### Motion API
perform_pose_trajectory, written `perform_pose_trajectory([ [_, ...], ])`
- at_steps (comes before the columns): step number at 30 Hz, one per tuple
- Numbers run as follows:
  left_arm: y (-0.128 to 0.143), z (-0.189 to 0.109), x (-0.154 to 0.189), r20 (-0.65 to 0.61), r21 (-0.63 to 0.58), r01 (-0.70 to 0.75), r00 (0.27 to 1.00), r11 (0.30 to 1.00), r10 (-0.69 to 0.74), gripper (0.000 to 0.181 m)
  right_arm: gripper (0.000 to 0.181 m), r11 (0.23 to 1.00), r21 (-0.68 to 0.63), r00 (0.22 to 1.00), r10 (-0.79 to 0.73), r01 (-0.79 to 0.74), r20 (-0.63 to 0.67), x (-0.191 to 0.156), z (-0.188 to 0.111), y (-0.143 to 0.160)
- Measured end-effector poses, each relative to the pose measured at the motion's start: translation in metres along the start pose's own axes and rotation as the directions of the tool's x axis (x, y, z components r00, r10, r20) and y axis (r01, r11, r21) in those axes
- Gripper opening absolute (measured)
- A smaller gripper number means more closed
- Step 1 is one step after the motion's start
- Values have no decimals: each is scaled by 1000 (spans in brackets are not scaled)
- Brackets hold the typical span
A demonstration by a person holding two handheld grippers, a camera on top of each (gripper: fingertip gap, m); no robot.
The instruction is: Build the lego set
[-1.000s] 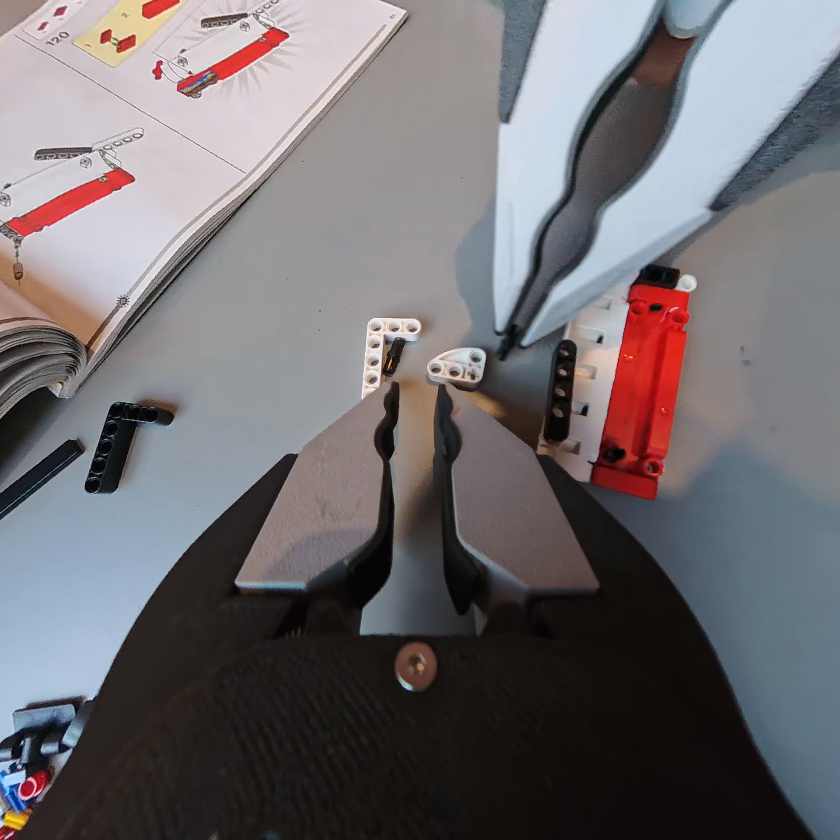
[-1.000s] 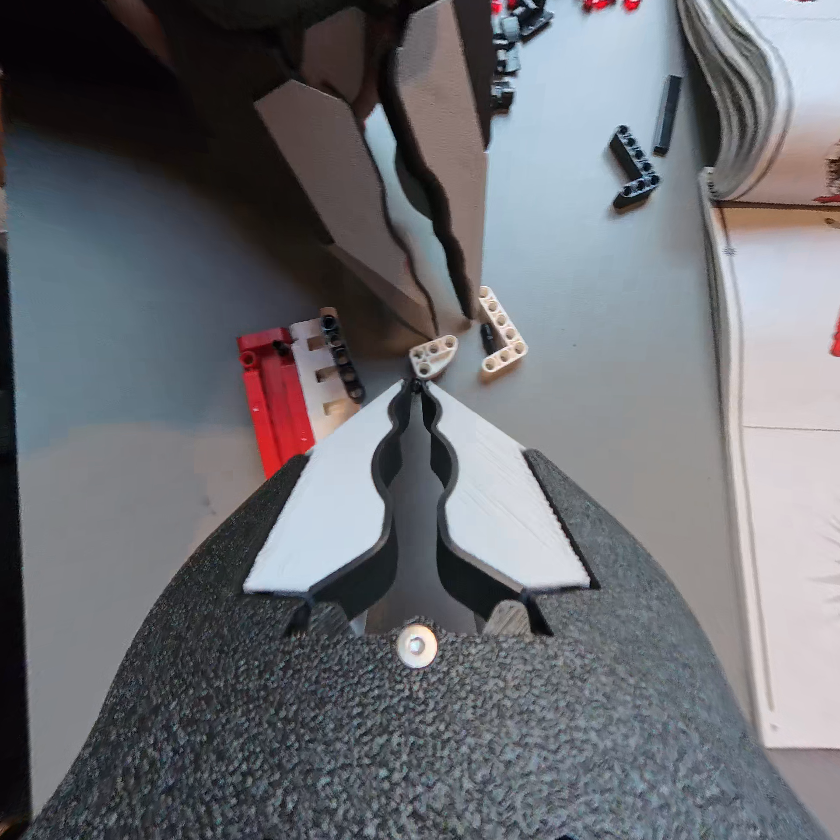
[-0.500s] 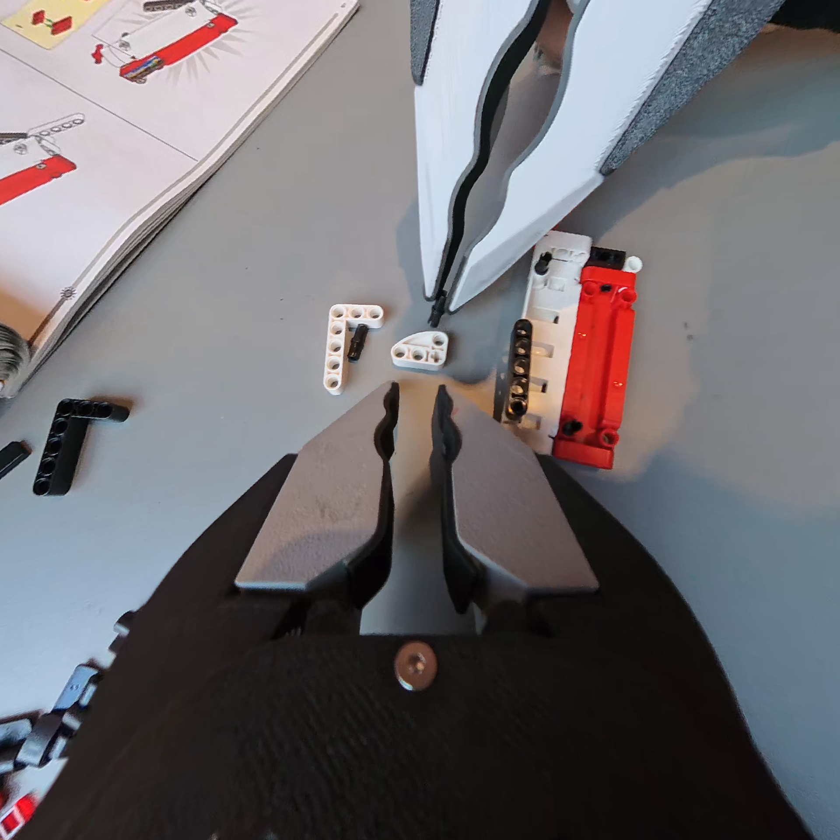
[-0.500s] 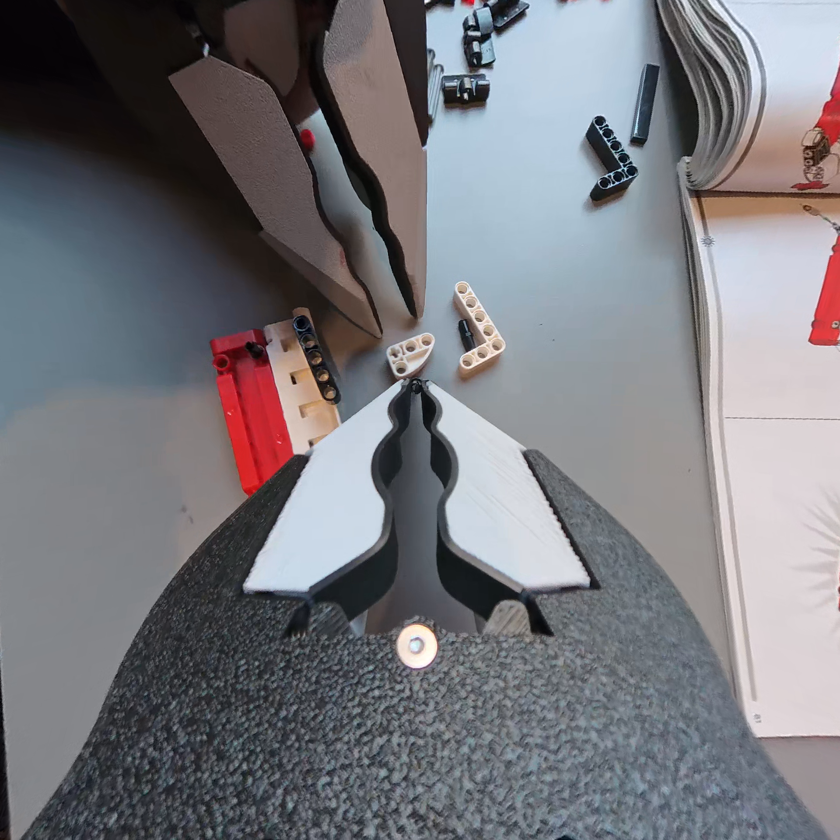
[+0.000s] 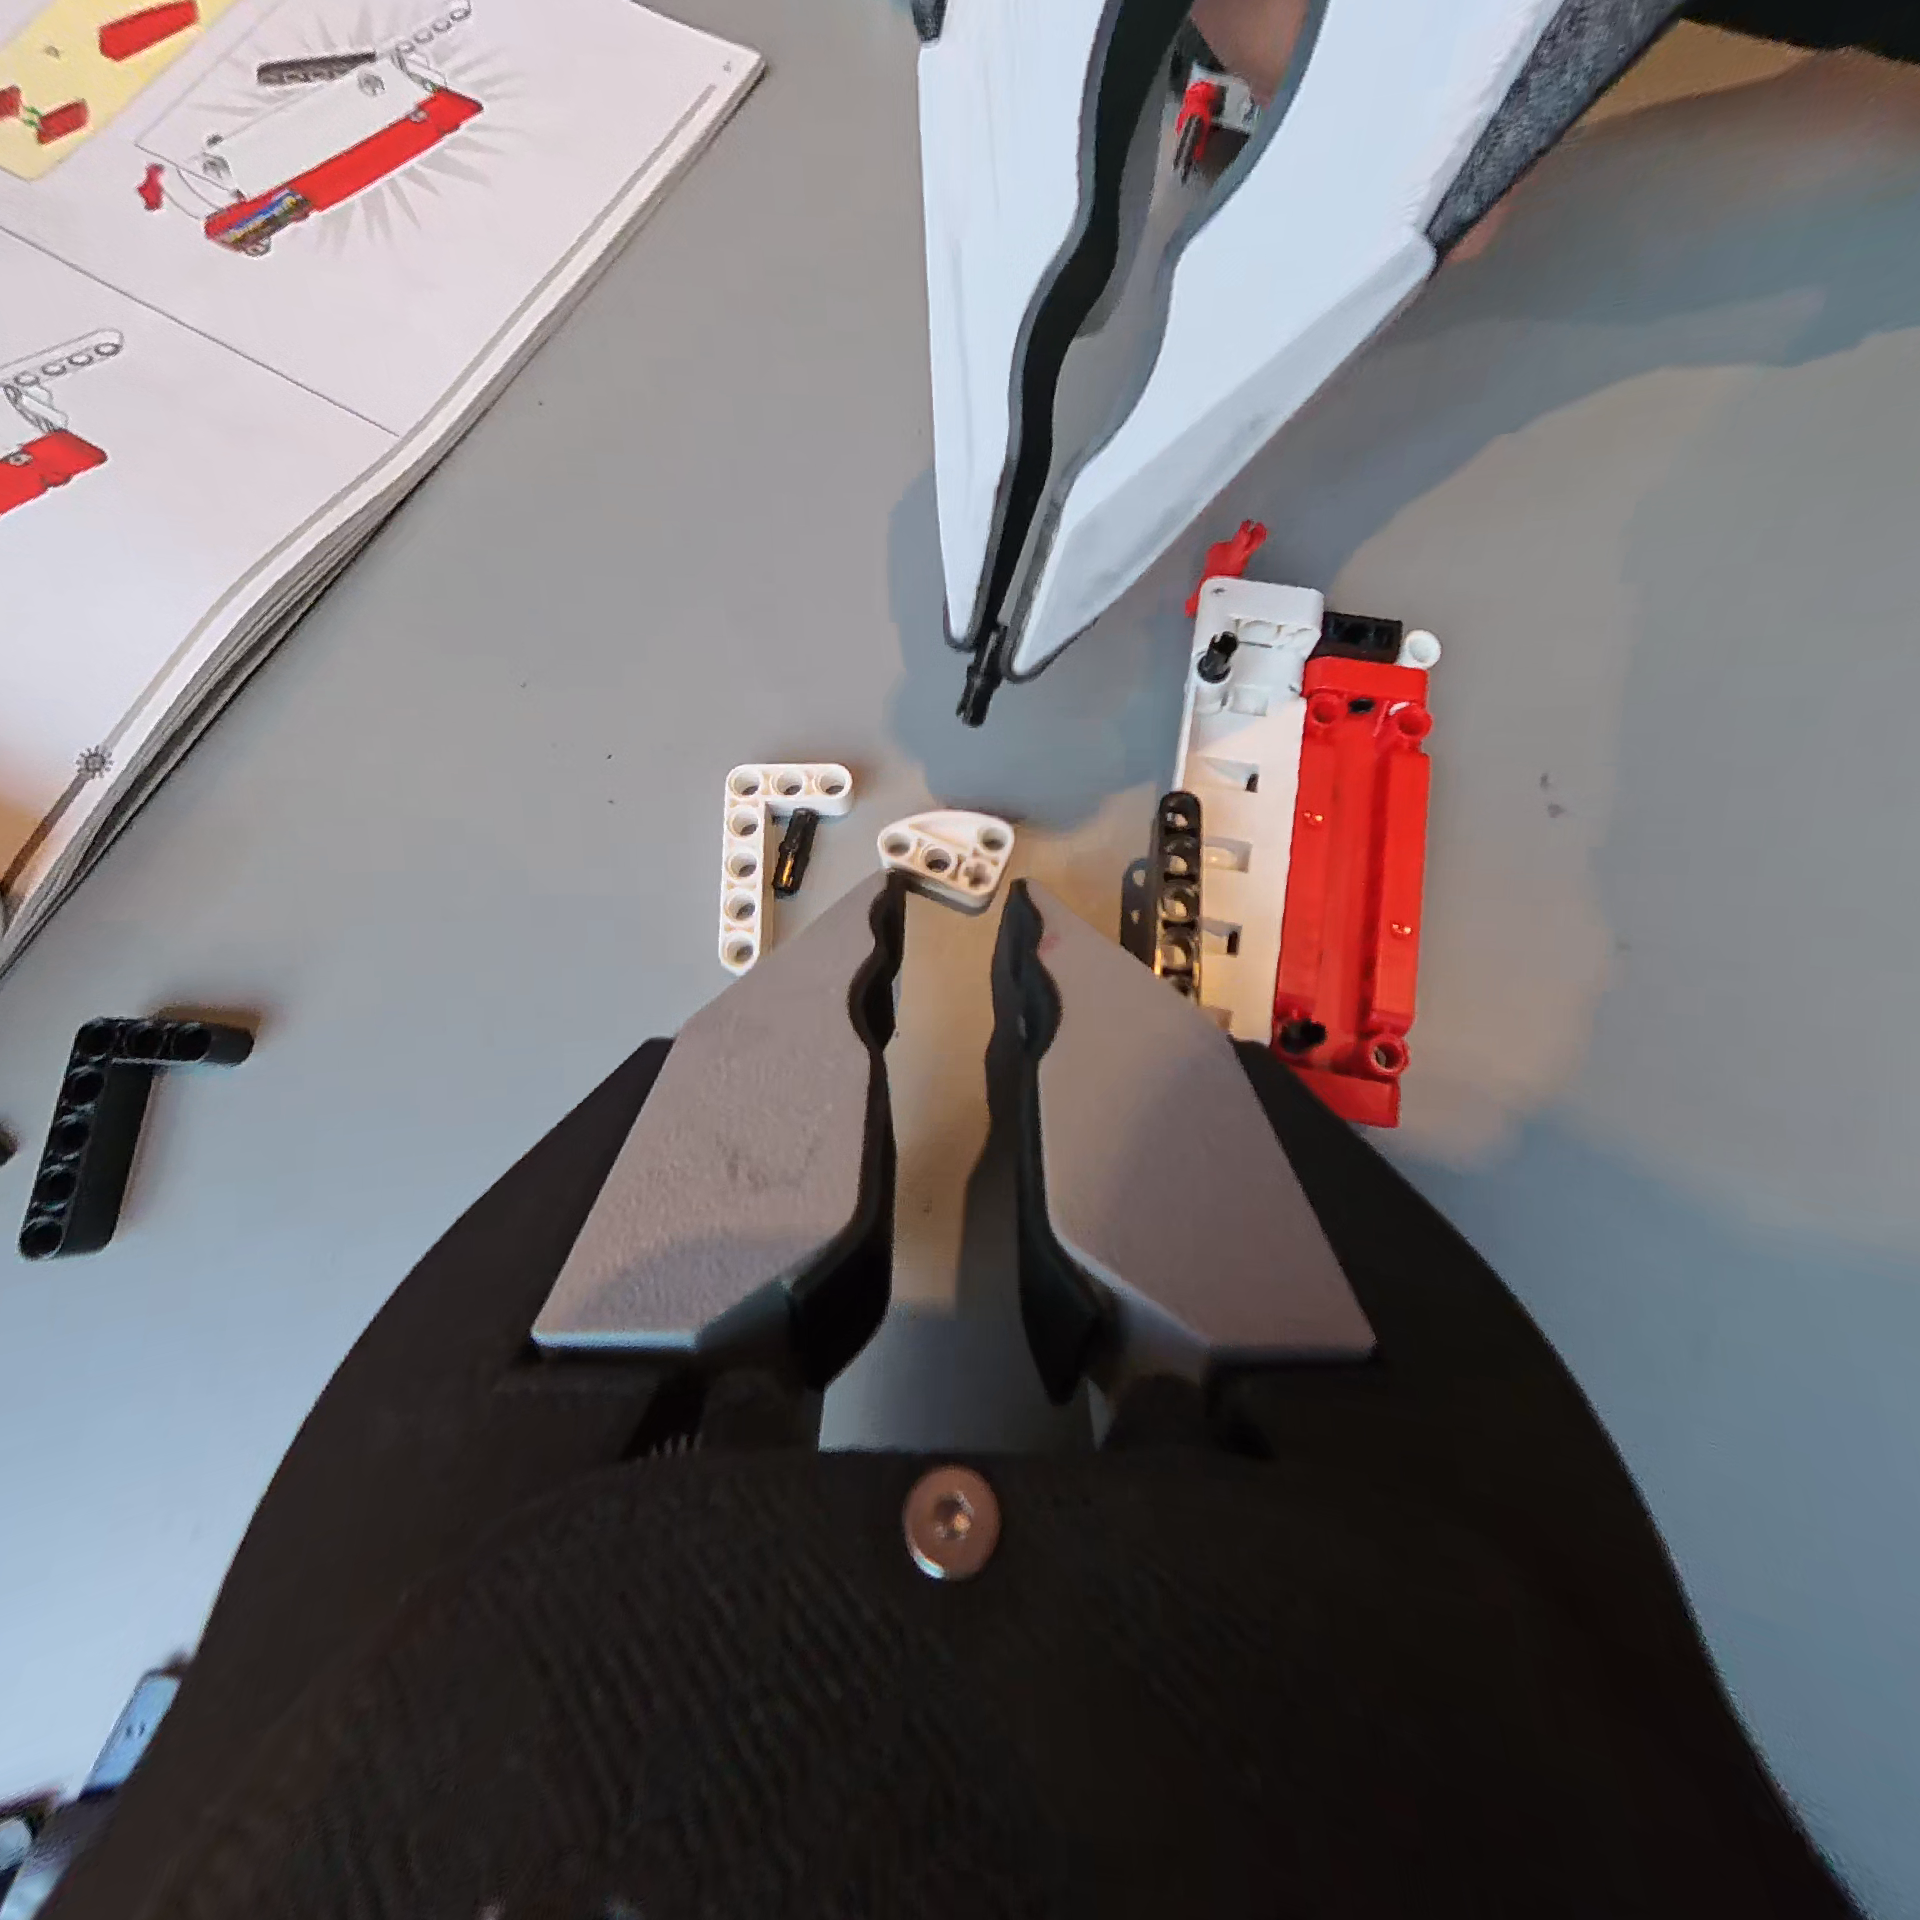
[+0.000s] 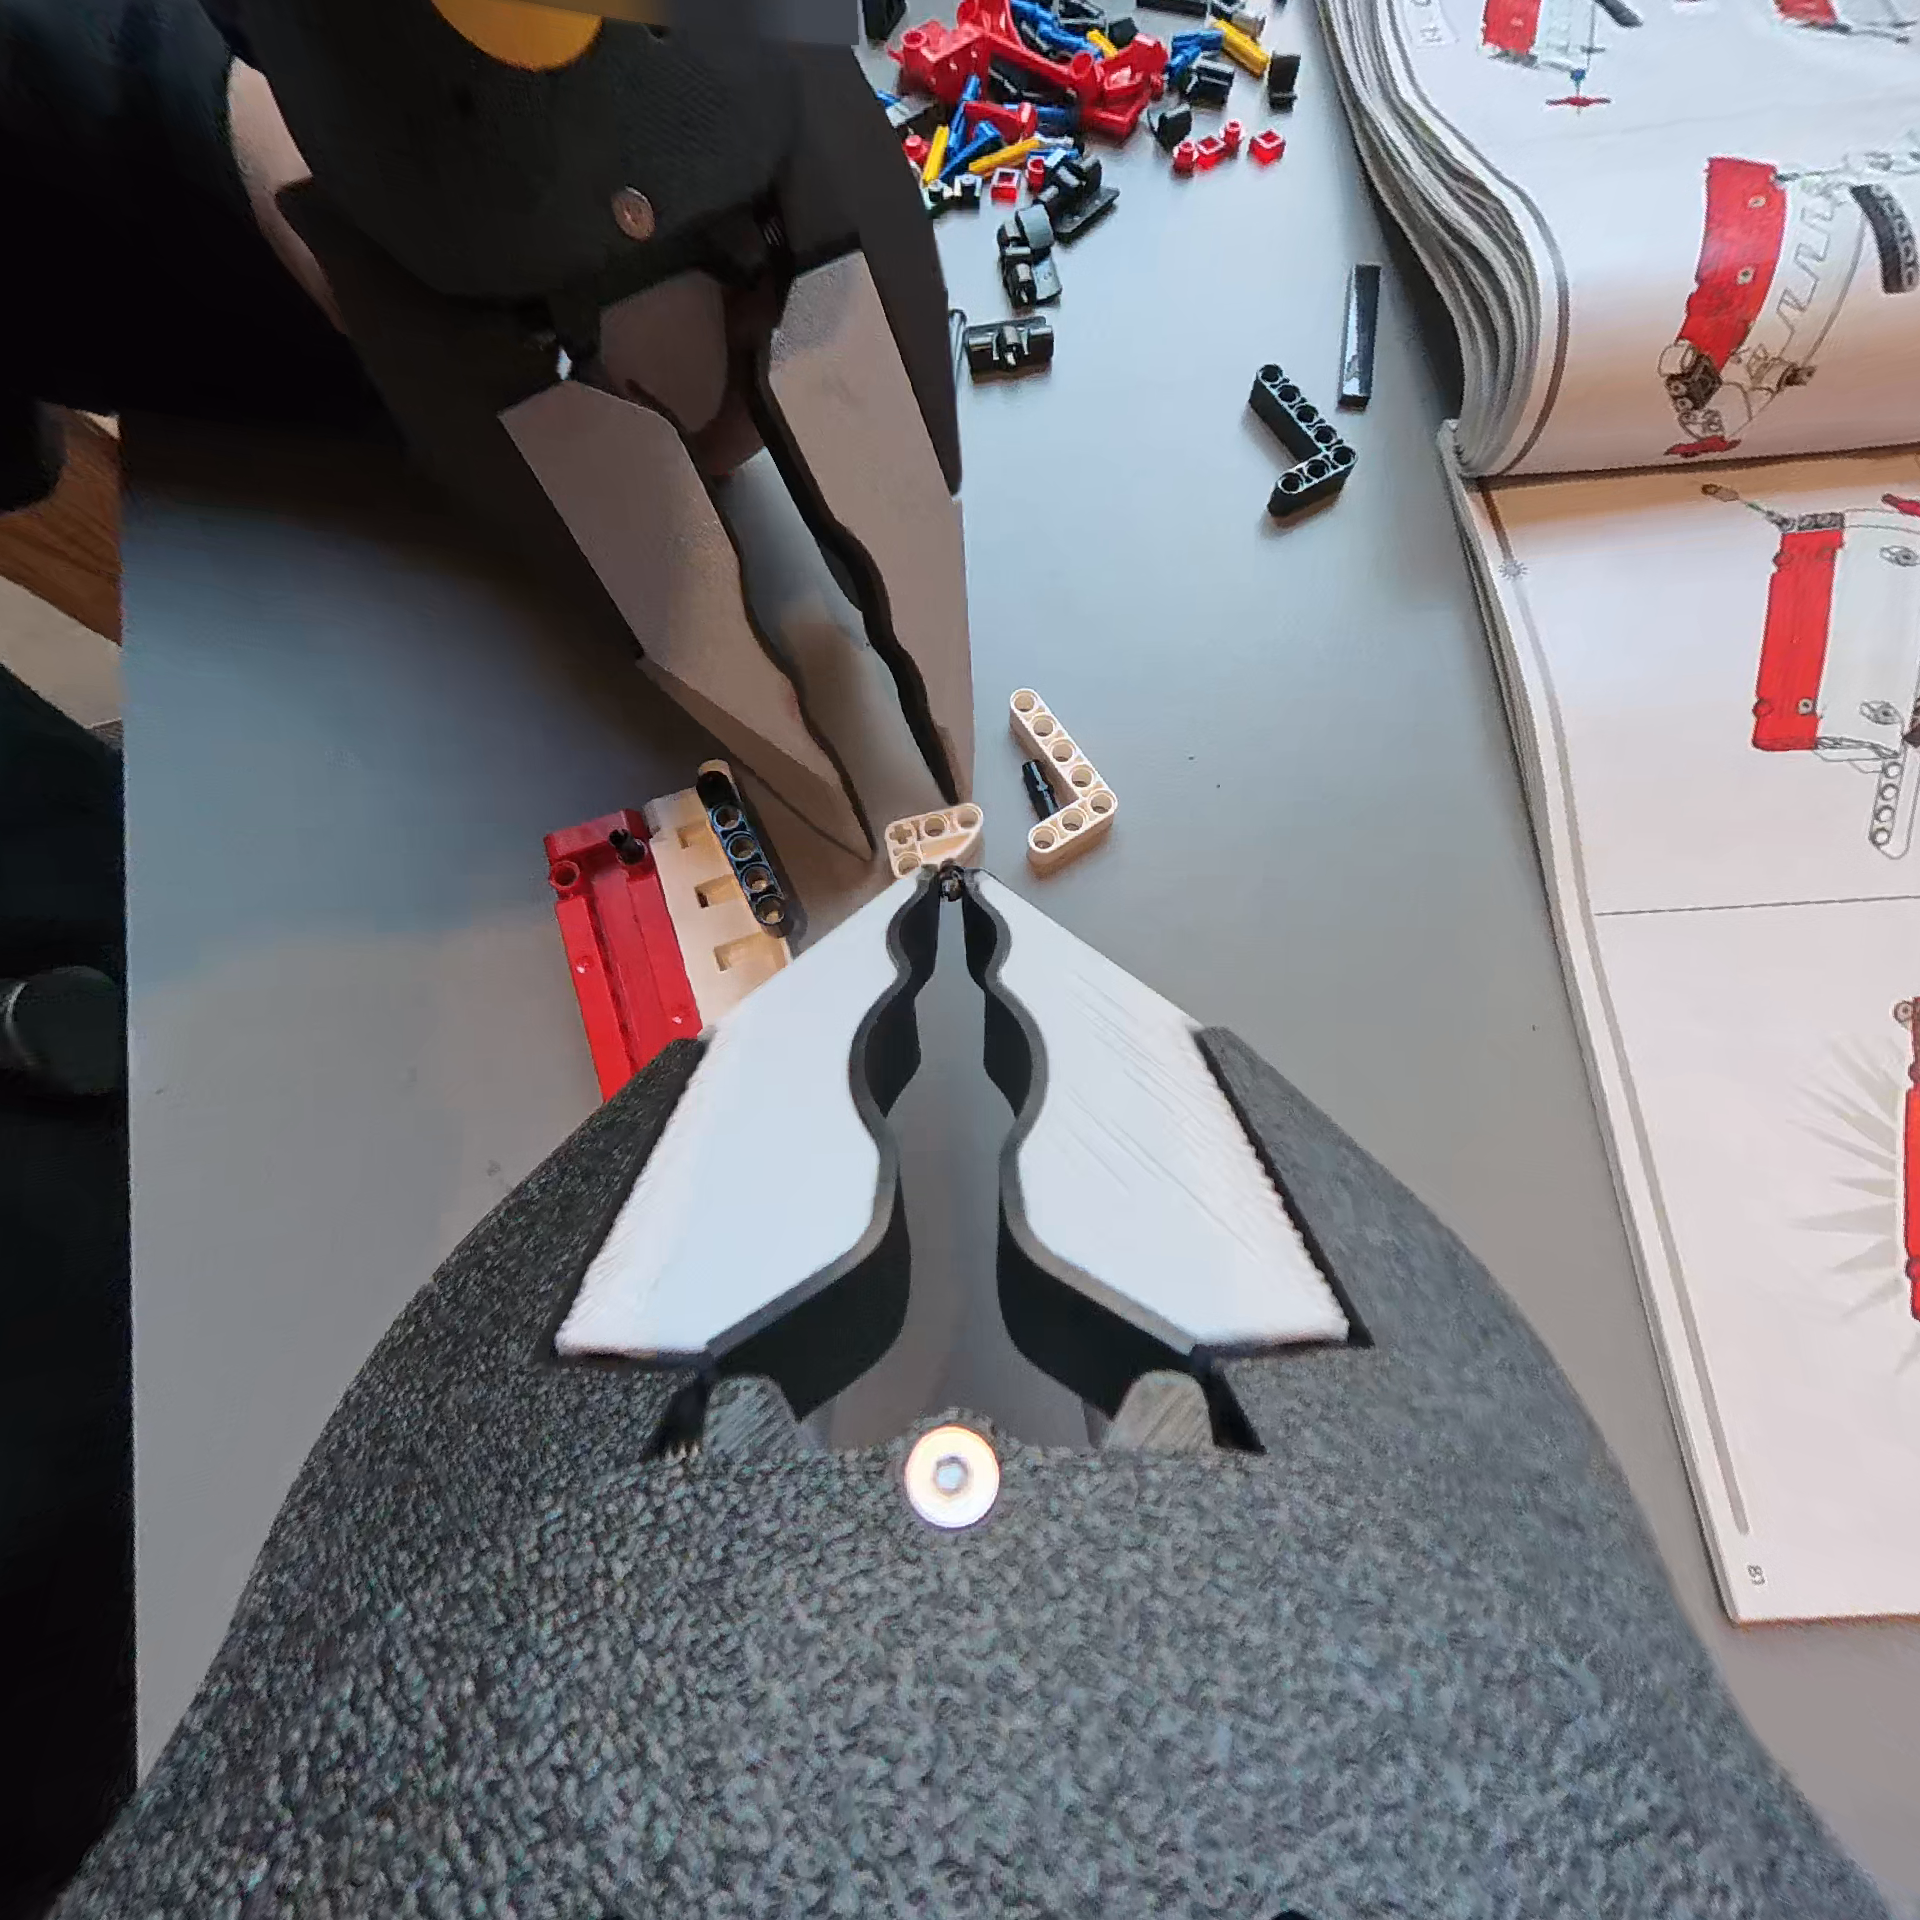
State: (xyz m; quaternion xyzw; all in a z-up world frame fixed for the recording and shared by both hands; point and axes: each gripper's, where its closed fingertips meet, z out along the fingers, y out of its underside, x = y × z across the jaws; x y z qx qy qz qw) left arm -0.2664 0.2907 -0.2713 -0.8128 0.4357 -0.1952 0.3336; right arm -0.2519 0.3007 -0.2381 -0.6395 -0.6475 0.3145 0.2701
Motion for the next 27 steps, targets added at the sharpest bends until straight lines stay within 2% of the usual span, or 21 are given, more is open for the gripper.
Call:
perform_pose_trajectory([
  [12, -3, 1, 3, -4, -14, -31, 1000, 999, 31, 15, 4, 989, -114, 995, -93, 95, 27, -1, 7, 1],
  [21, -4, 5, 4, -40, 5, -39, 998, 999, 39, 6, 4, 958, -231, 985, -162, 170, 52, 0, 18, 8],
  [27, -3, 2, 2, -42, 13, -28, 999, 1000, 28, 8, 4, 967, -211, 989, -139, 145, 42, 0, 16, 4],
])
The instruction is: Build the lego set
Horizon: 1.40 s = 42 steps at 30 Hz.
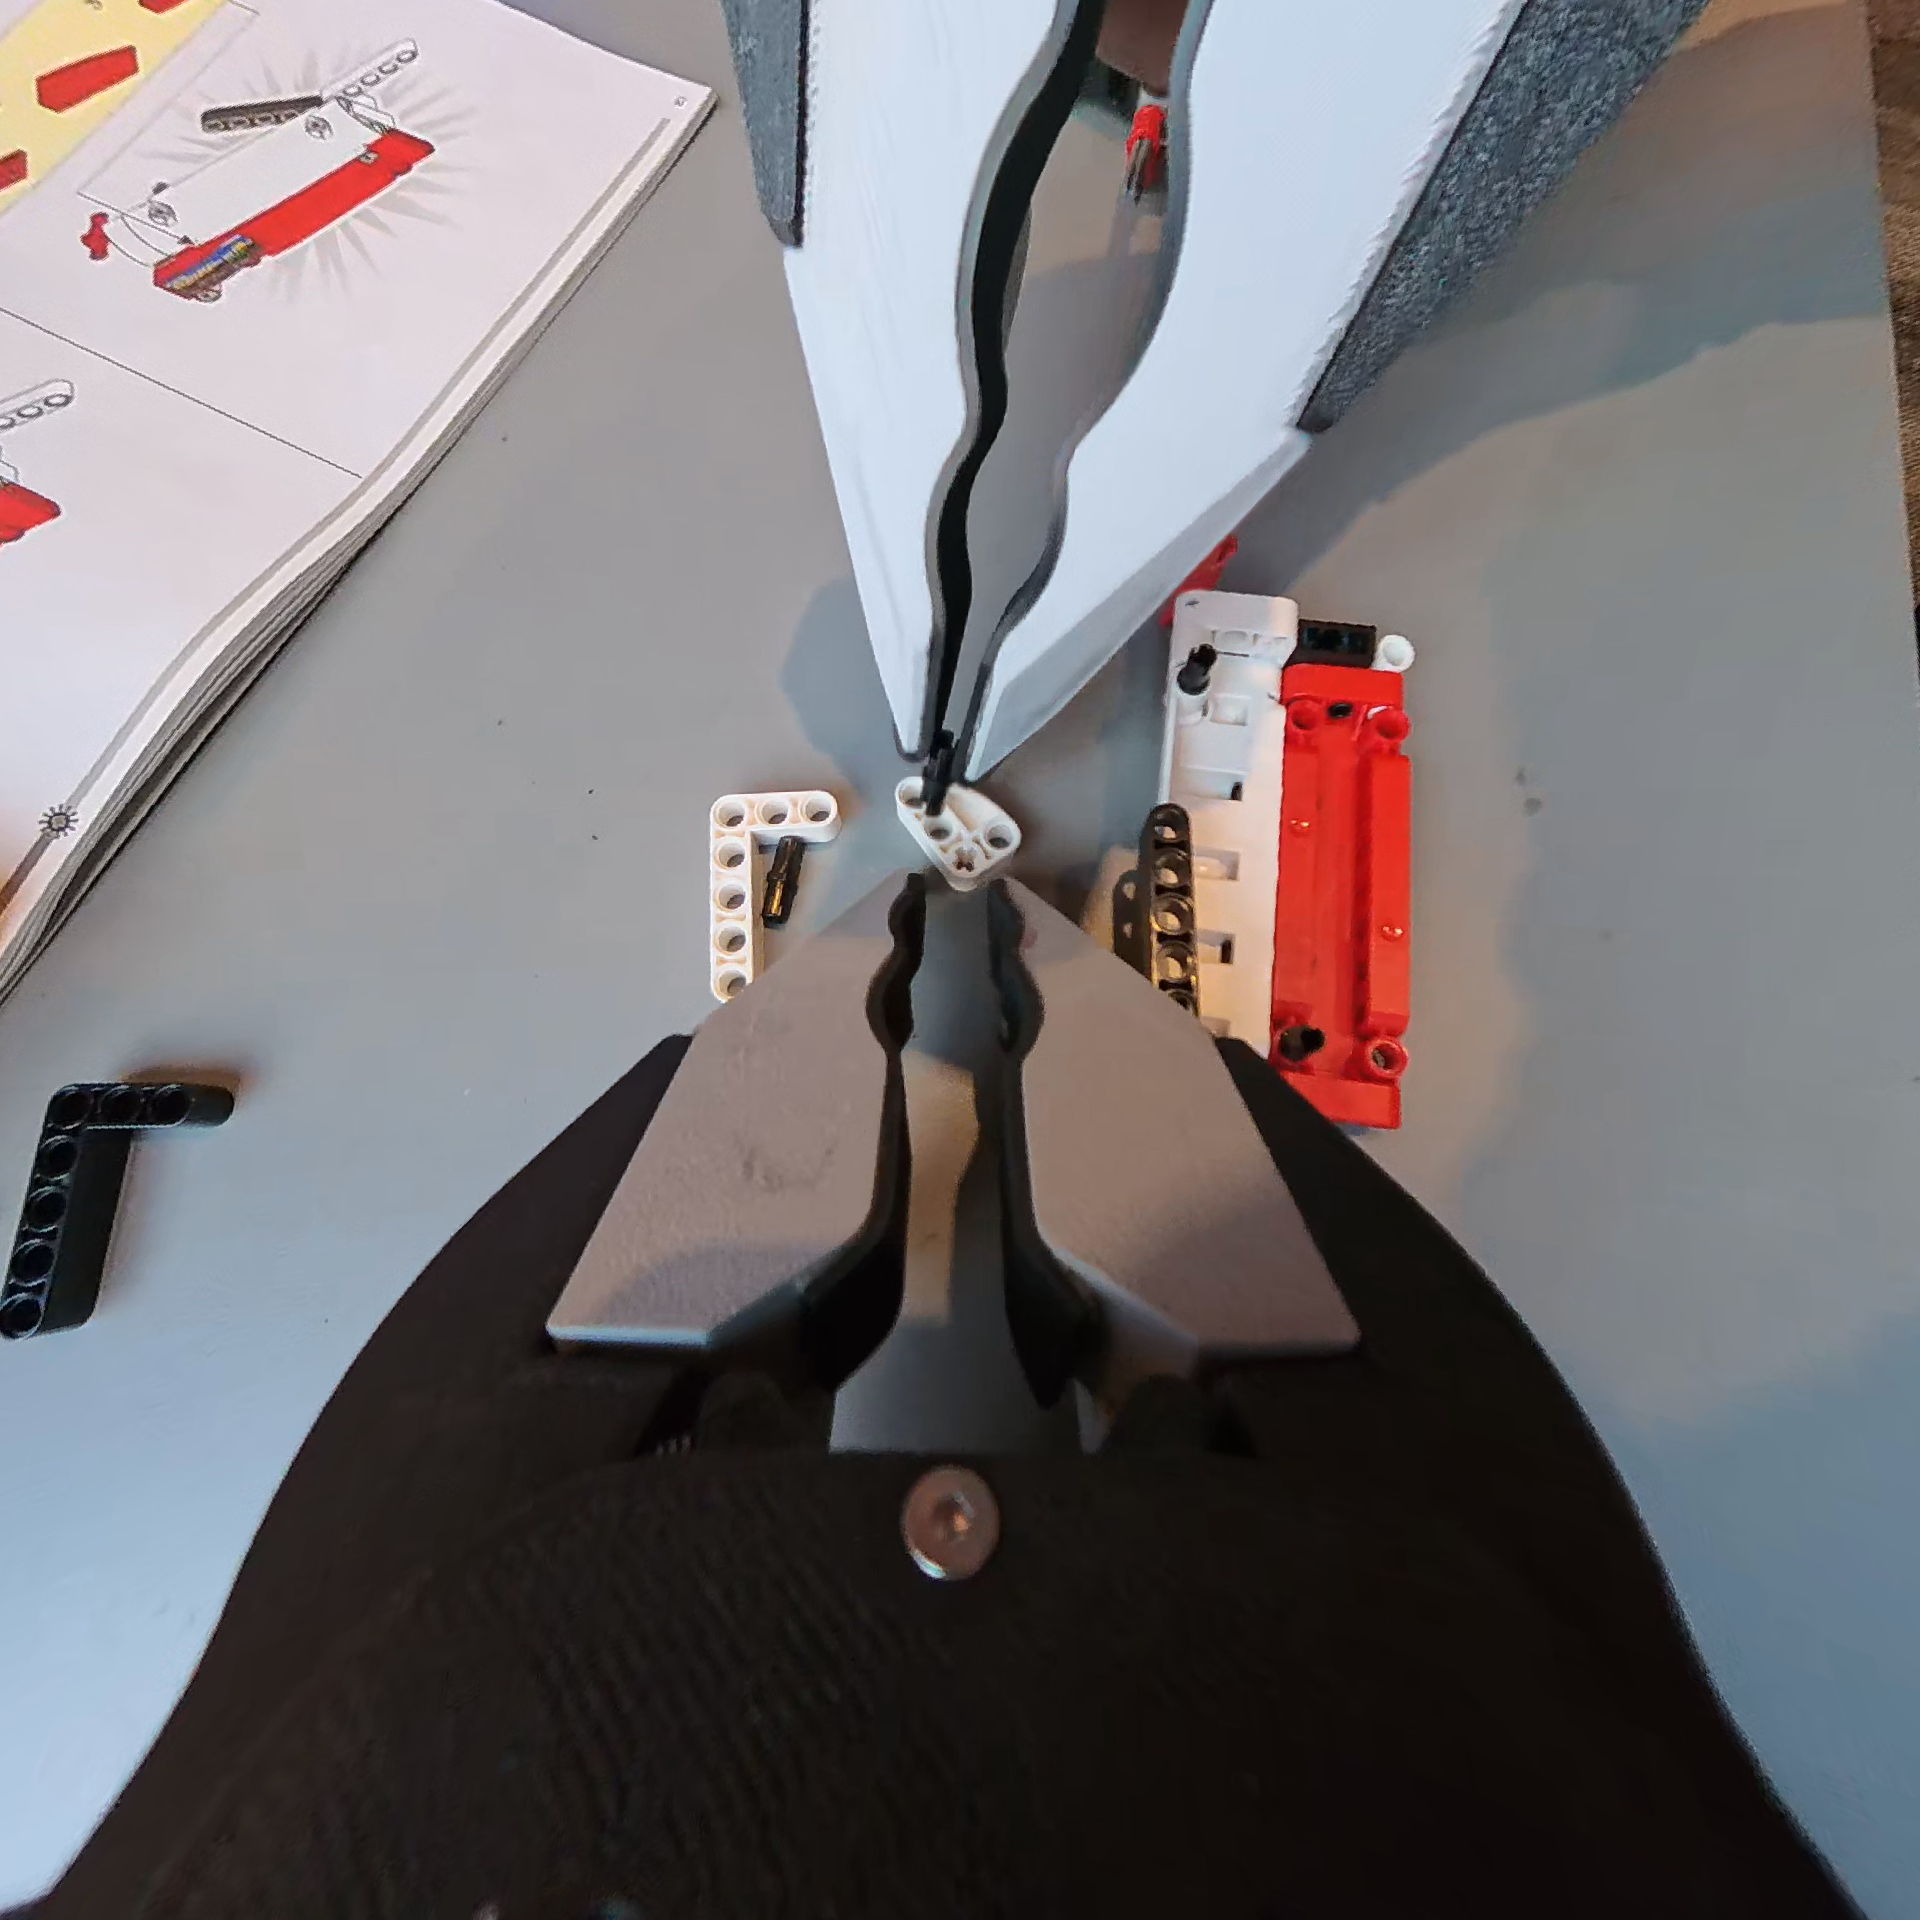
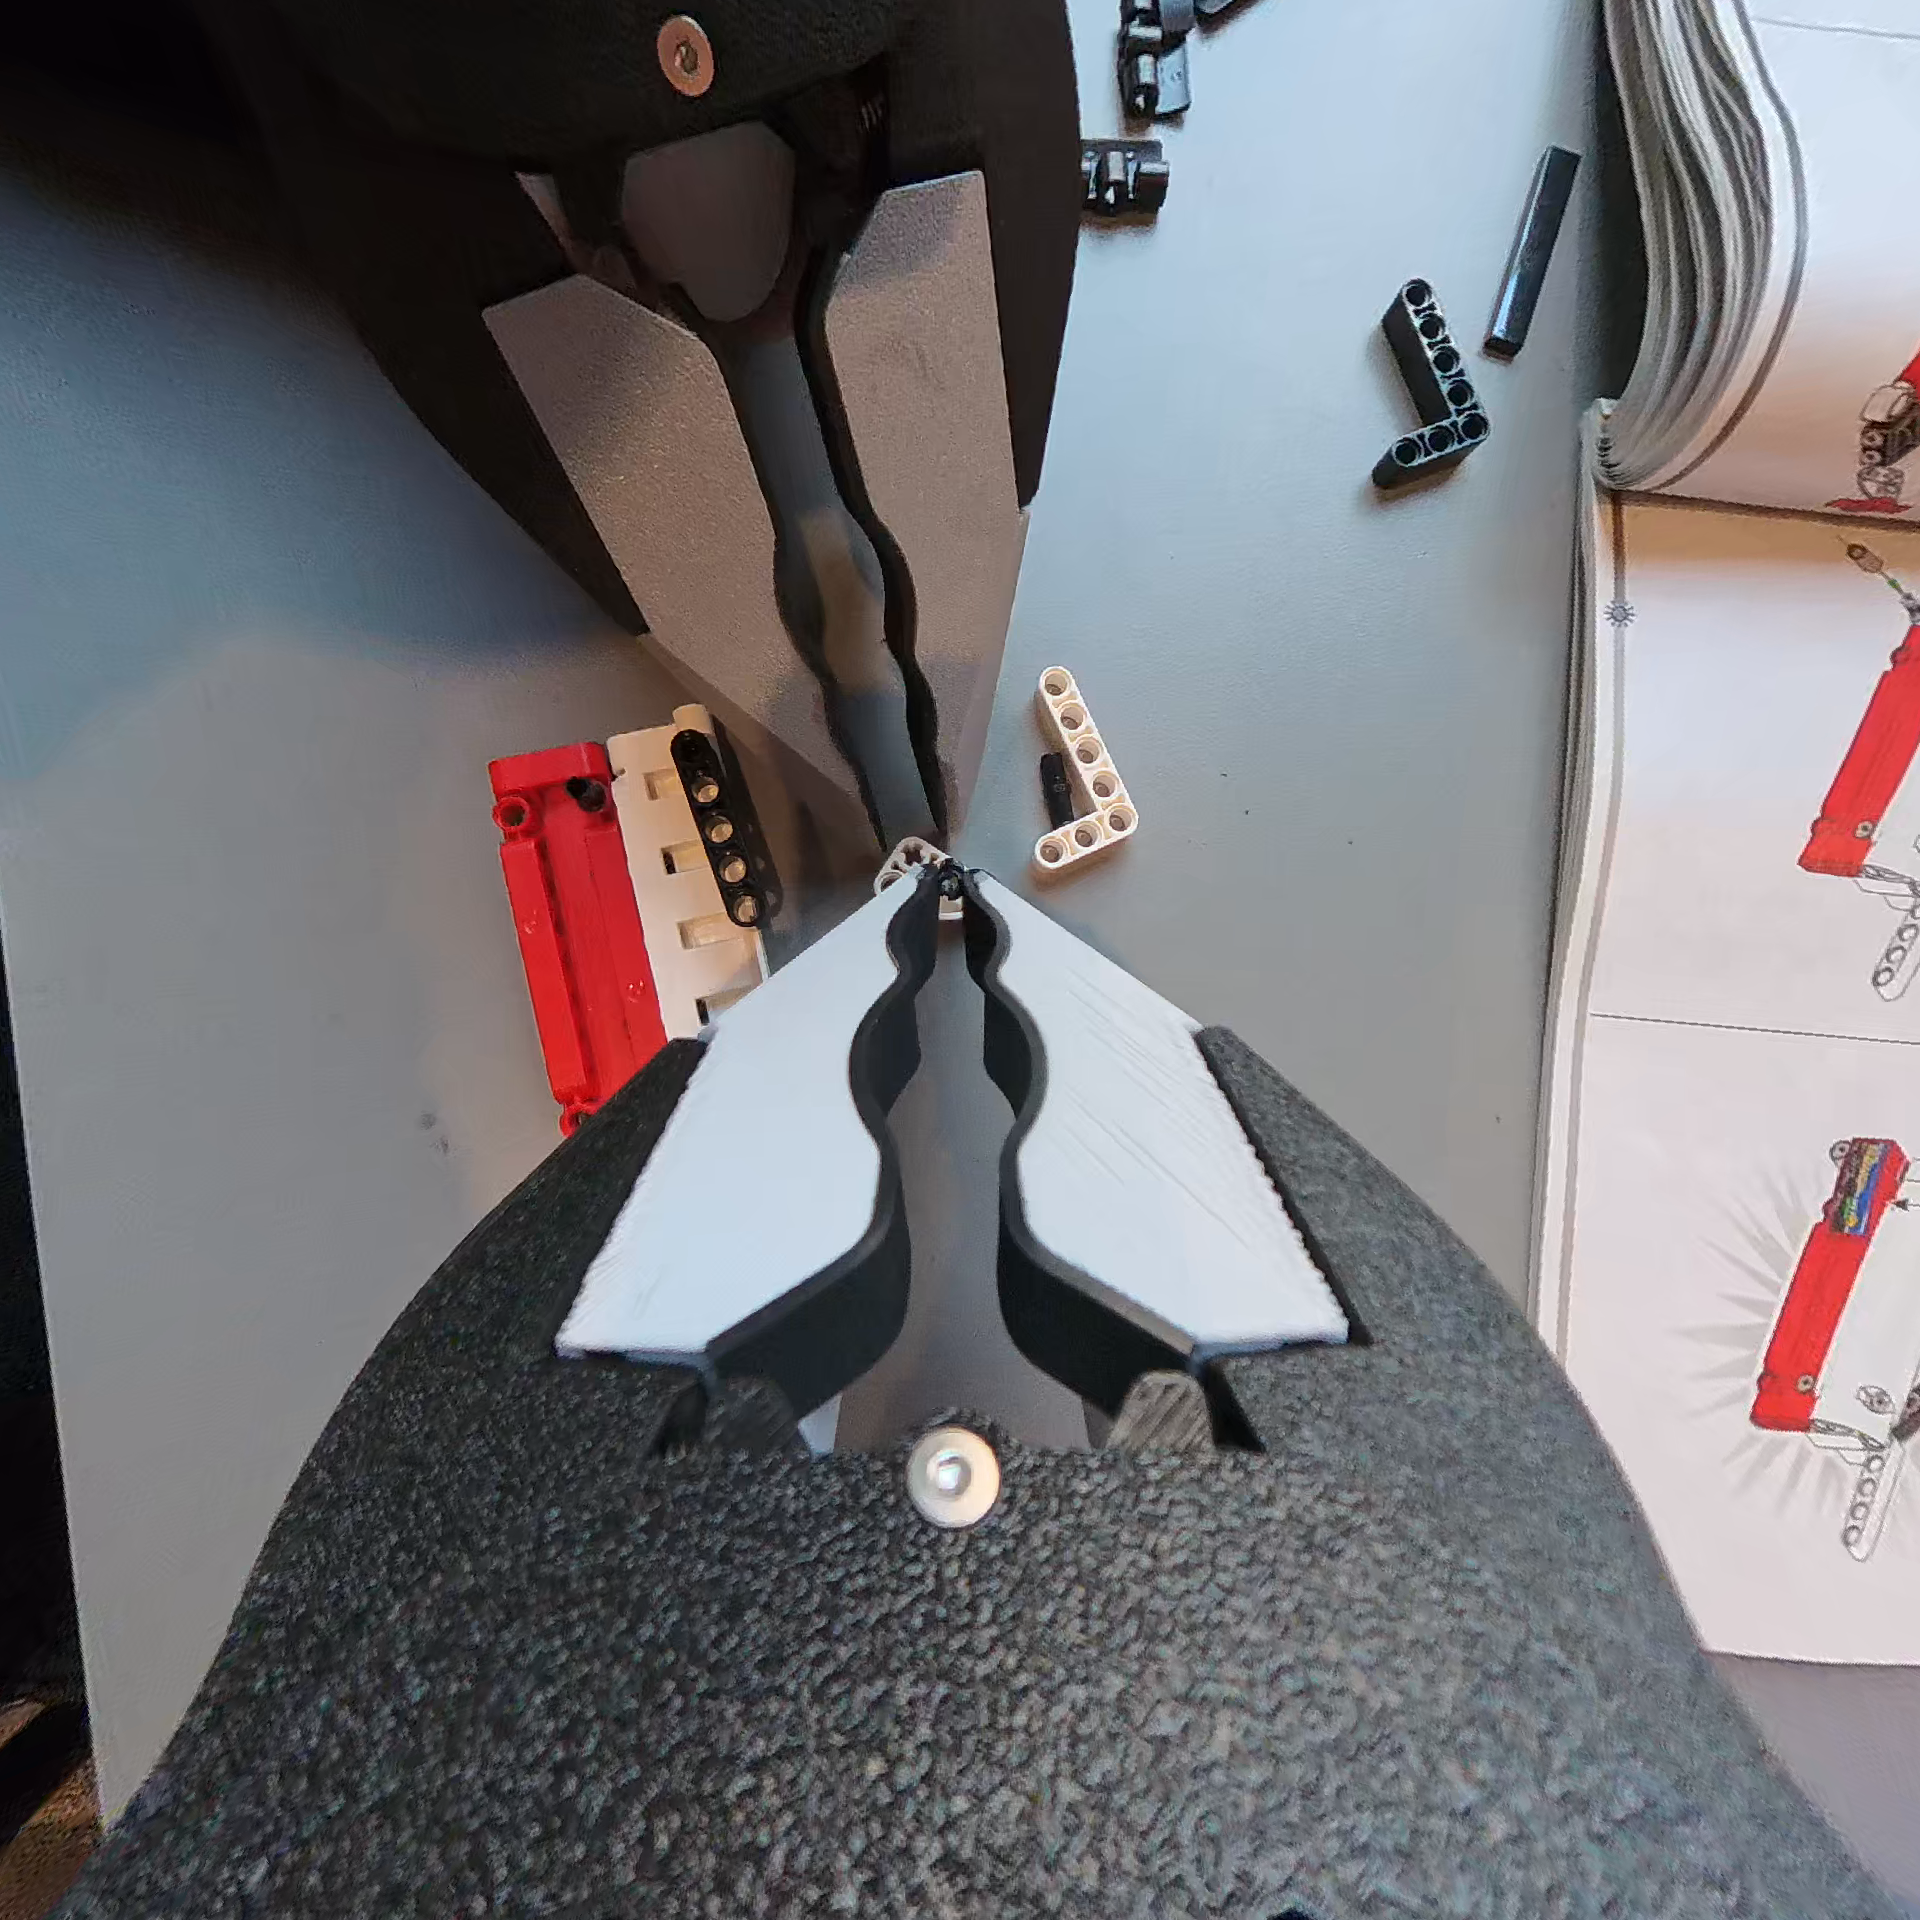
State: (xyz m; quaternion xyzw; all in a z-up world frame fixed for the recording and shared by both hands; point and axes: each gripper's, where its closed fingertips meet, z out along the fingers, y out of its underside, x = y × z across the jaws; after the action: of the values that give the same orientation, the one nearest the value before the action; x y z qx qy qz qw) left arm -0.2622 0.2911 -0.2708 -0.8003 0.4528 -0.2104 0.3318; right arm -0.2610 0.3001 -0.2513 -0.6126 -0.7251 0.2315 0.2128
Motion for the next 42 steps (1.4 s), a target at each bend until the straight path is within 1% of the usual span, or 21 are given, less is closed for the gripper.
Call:
perform_pose_trajectory([
  [11, 1, -1, -2, 23, 0, 5, 1000, 1000, -5, 12, 4, 998, 32, 998, 63, -62, -27, 9, -8, 4],
  [17, 1, -1, -1, 34, 3, 17, 999, 1000, -17, 20, 4, 996, 39, 996, 84, -82, -32, 11, -11, 7],
  [23, -15, -3, 5, 15, 47, 64, 998, 997, -64, 22, 4, 996, 44, 996, 83, -81, -40, 12, -12, 6],
  [26, -16, 2, 8, 7, 32, 85, 996, 996, -85, 22, 4, 996, 38, 996, 77, -76, -33, 10, -10, 5],
  [32, -16, 6, 5, 49, 18, 63, 997, 998, -64, 17, 4, 998, 16, 998, 60, -59, -18, 7, -6, 3],
  [35, -15, 3, 4, 70, 16, 43, 997, 999, -44, 21, 4, 998, 3, 998, 55, -55, -13, 6, -5, 4],
  [38, -18, 2, 5, 48, 36, 77, 996, 996, -78, 23, 4, 999, 0, 998, 54, -54, -16, 8, -4, 4],
  [42, -17, 3, -2, 89, 28, 102, 991, 994, -104, 26, 4, 998, -22, 998, 53, -54, -38, 13, -2, 7],
])
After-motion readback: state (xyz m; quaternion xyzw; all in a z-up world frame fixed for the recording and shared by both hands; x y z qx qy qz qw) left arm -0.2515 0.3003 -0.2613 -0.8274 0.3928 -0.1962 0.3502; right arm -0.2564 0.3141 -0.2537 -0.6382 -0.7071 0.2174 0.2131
